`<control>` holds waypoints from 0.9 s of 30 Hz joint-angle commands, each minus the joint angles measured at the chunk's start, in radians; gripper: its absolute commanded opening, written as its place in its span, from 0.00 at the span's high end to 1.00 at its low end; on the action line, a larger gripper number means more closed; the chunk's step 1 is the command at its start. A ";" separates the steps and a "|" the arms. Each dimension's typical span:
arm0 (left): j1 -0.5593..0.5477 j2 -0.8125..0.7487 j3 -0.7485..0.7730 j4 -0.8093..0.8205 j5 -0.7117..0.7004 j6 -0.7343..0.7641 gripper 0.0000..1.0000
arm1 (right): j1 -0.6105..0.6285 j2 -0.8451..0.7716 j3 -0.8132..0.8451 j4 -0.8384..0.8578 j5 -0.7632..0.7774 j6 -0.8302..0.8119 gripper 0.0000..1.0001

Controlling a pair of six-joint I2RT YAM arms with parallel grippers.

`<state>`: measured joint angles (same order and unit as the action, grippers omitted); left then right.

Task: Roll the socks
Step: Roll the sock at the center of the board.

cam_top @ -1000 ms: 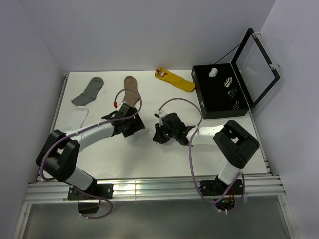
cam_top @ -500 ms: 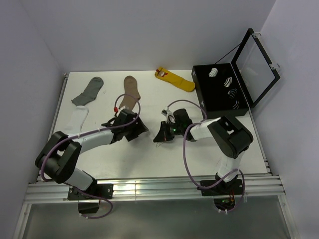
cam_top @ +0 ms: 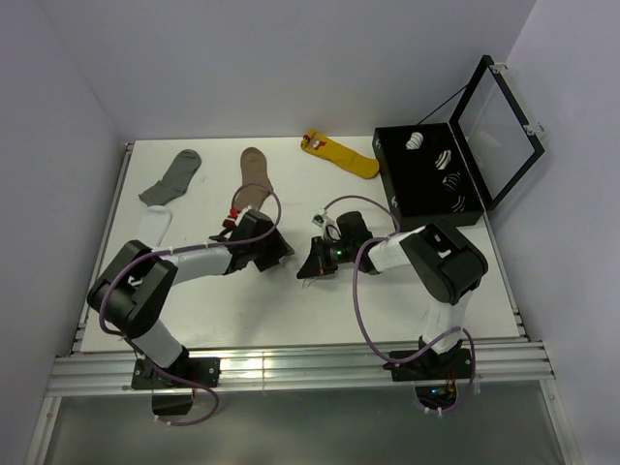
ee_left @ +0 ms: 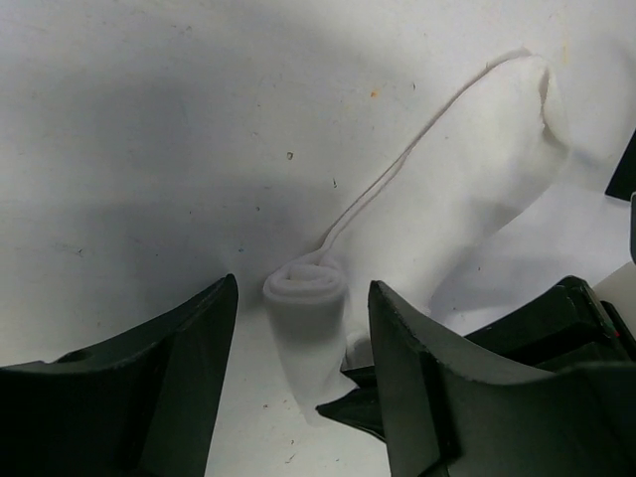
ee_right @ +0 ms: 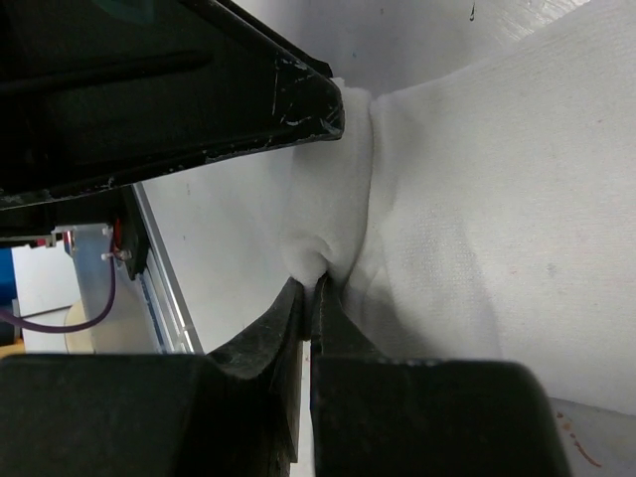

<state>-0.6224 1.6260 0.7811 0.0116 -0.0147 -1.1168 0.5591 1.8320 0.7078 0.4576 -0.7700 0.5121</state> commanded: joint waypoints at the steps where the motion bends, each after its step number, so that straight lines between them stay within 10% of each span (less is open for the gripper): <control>1: -0.011 0.024 0.029 -0.050 -0.001 -0.005 0.39 | -0.011 0.013 0.030 0.001 0.000 0.003 1.00; 14: -0.042 0.078 0.029 -0.116 -0.022 -0.006 0.79 | -0.021 0.015 0.061 -0.051 0.027 -0.001 1.00; 18: -0.042 0.090 0.084 -0.171 -0.047 0.023 1.00 | -0.019 -0.068 0.042 -0.082 0.073 -0.038 0.81; 27: -0.040 0.163 0.240 -0.335 -0.051 0.161 1.00 | 0.094 -0.331 0.032 -0.281 0.469 -0.305 0.41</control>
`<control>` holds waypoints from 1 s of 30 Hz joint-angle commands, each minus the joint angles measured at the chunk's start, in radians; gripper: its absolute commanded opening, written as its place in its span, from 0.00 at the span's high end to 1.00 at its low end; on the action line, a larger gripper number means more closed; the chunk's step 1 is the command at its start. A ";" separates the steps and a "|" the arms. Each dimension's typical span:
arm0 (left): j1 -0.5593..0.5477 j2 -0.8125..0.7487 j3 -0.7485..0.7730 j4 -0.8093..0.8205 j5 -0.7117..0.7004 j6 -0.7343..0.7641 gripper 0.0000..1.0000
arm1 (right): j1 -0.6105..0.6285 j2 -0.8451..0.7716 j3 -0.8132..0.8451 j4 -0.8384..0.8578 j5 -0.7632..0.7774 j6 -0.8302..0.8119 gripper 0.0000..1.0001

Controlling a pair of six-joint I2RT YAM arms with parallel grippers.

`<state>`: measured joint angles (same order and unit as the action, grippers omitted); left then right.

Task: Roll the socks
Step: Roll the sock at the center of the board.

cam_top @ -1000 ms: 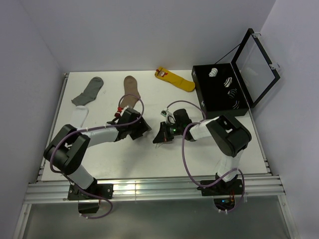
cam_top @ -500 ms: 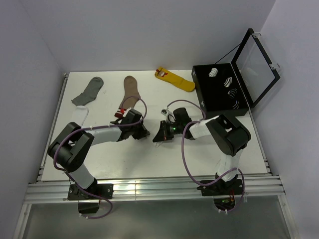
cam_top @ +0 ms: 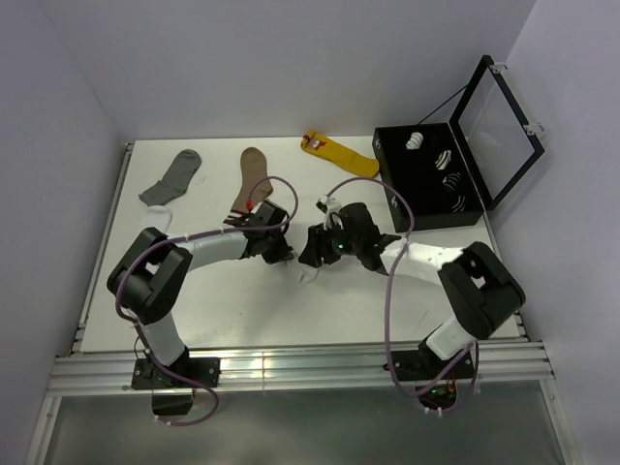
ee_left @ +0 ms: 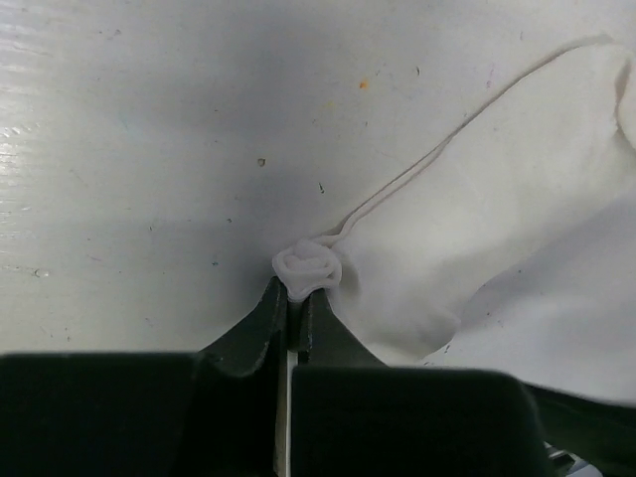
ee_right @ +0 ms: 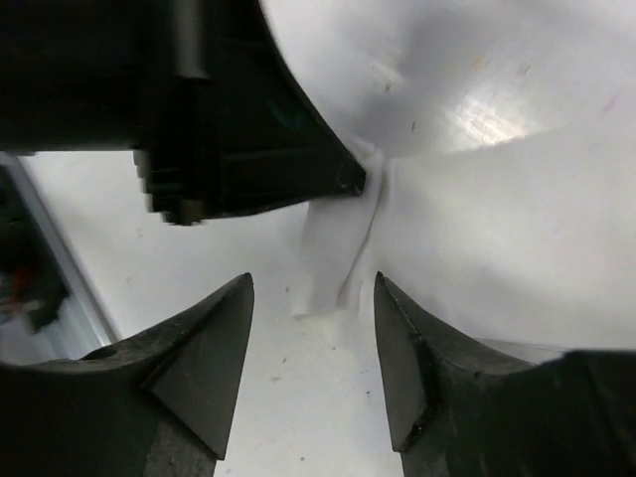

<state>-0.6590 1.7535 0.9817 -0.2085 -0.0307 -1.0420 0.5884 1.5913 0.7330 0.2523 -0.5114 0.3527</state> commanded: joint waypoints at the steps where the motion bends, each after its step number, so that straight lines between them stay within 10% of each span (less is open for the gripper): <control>1: -0.004 0.041 0.049 -0.133 -0.034 0.095 1.00 | 0.088 -0.105 0.008 -0.088 0.259 -0.168 0.40; 12: 0.010 0.096 0.166 -0.238 0.015 0.206 1.00 | 0.424 -0.079 -0.006 -0.036 0.787 -0.385 0.36; 30: 0.015 0.121 0.192 -0.255 0.052 0.235 1.00 | 0.570 0.139 0.085 -0.005 0.993 -0.495 0.39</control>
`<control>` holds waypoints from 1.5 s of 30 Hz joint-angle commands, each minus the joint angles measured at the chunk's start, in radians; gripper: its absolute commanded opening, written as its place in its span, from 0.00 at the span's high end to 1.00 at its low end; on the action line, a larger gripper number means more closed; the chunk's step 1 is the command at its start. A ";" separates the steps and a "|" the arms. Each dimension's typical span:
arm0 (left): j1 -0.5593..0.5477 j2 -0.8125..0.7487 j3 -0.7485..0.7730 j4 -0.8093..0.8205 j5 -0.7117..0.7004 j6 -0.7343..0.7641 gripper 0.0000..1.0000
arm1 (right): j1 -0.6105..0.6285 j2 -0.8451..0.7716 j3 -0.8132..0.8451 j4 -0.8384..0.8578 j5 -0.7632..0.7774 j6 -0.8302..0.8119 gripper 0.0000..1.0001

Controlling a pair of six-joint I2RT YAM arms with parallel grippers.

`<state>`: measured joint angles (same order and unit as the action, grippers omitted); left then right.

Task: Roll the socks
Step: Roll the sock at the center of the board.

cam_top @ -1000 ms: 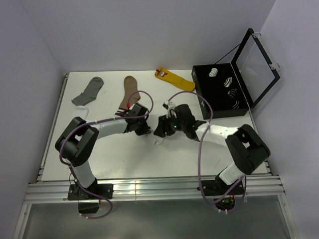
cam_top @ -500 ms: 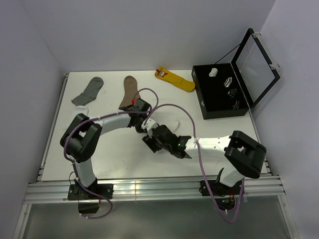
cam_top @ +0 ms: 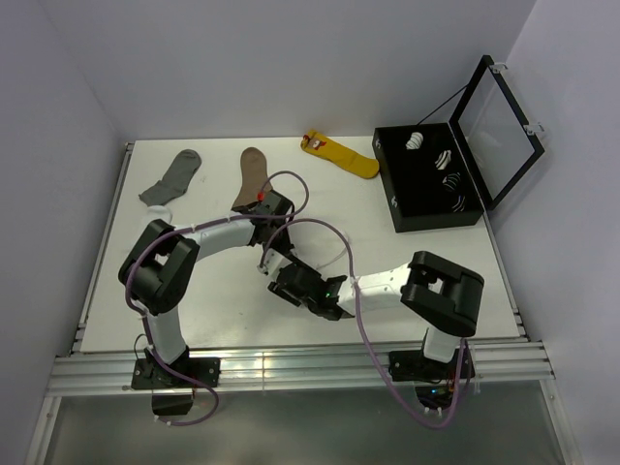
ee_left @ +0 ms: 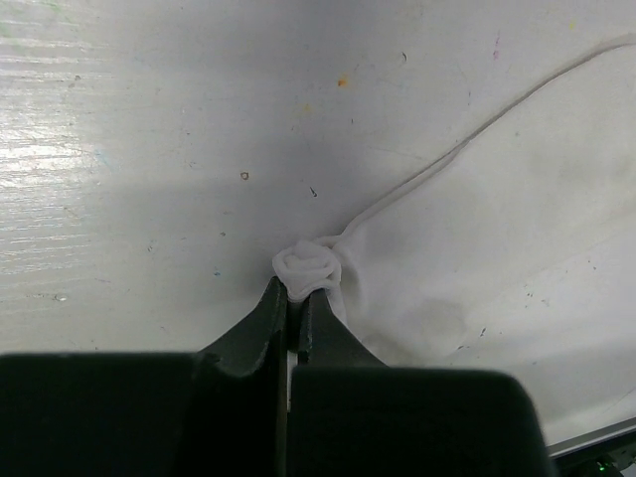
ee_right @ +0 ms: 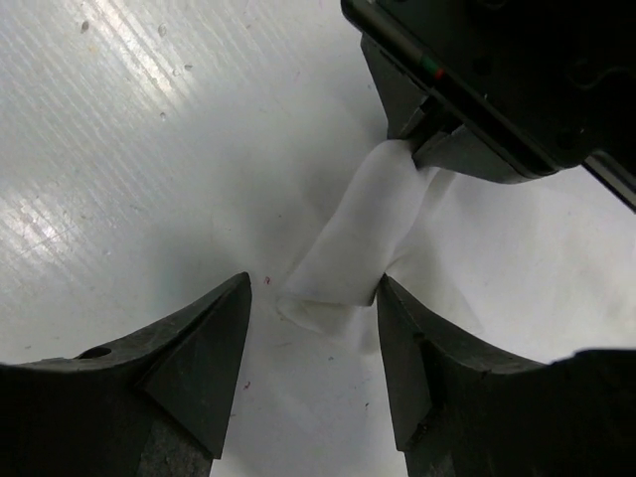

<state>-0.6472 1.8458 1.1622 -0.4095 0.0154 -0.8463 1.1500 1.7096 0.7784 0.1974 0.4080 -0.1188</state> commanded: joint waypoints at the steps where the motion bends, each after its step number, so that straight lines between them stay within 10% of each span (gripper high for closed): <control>1: 0.003 0.030 0.010 -0.055 0.008 0.039 1.00 | 0.010 0.030 0.044 0.051 0.081 -0.027 0.40; 15: 0.003 0.000 -0.019 -0.031 0.008 0.036 1.00 | 0.002 0.039 0.027 0.065 0.063 0.040 1.00; 21: 0.024 -0.088 -0.088 0.029 -0.011 -0.039 0.83 | -0.084 -0.047 -0.040 0.068 -0.104 0.184 1.00; 29: 0.061 -0.252 -0.228 0.141 -0.071 -0.161 0.29 | -0.283 -0.143 -0.116 0.129 -0.504 0.315 1.00; 45: 0.046 -0.320 -0.342 0.328 -0.042 -0.229 0.28 | -0.607 0.018 -0.110 0.296 -1.100 0.633 1.00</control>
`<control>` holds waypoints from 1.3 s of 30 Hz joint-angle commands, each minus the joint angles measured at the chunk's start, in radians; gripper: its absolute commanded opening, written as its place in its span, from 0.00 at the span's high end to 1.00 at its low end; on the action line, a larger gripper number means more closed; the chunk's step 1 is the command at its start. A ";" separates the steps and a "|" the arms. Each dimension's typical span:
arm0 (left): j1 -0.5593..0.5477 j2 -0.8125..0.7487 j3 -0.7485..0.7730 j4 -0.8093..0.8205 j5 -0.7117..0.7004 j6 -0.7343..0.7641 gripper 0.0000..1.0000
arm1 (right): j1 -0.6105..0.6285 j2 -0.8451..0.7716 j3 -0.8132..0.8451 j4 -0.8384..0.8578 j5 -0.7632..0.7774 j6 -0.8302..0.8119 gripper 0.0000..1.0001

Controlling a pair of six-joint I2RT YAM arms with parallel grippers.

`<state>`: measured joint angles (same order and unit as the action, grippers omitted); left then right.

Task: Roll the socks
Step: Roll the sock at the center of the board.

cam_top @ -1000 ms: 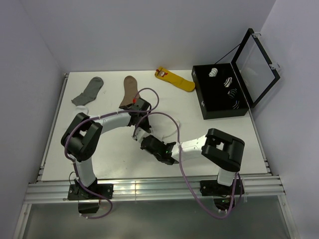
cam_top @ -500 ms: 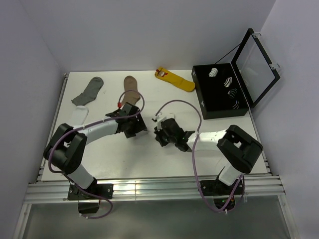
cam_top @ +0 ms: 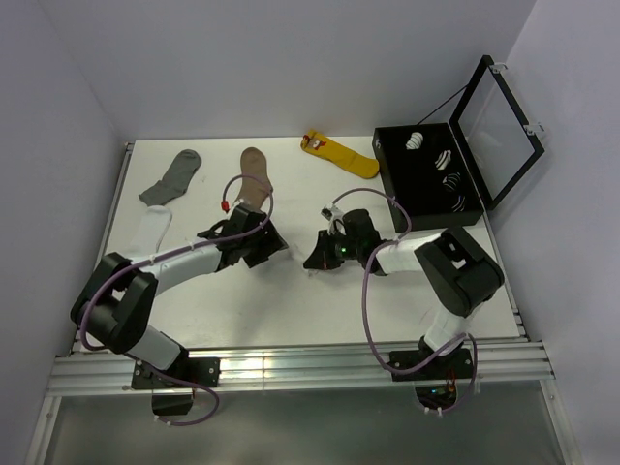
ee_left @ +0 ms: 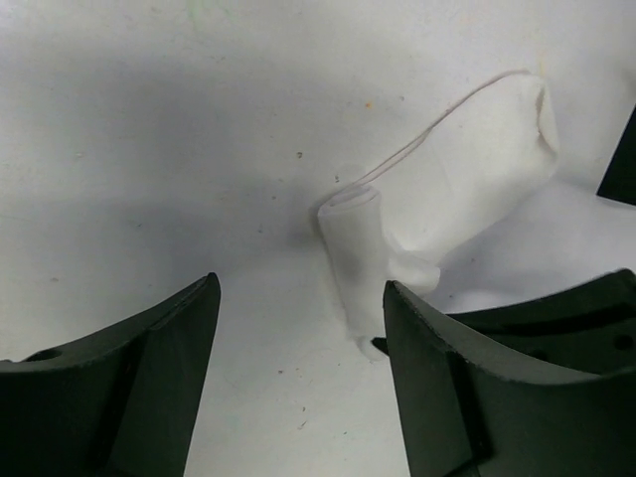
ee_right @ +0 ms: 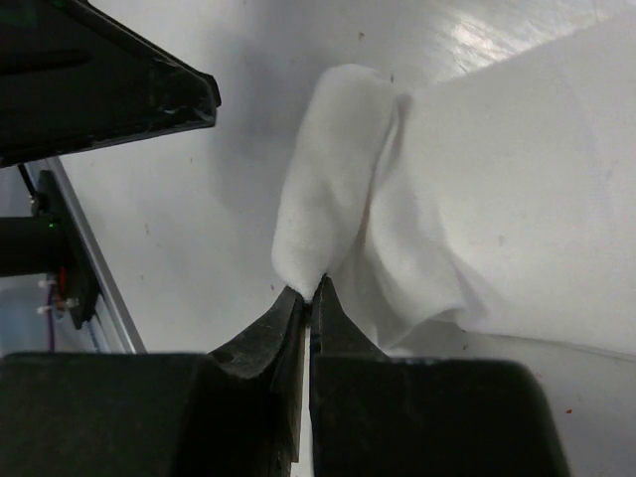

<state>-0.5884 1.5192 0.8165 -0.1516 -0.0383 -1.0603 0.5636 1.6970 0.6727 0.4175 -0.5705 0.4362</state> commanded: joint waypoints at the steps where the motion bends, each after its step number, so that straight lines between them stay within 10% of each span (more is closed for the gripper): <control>1: -0.019 0.025 0.007 0.072 0.014 -0.015 0.29 | -0.024 0.039 -0.005 0.079 -0.126 0.084 1.00; 33: -0.062 0.255 0.136 0.080 0.023 0.003 0.36 | -0.180 0.191 -0.105 0.305 -0.210 0.295 1.00; 39: -0.065 0.294 0.164 0.031 0.005 0.000 0.51 | -0.183 0.171 -0.098 0.261 -0.187 0.268 1.00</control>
<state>-0.6456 1.7741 0.9588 -0.0540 -0.0200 -1.0691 0.3920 1.8687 0.5751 0.7097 -0.7944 0.7315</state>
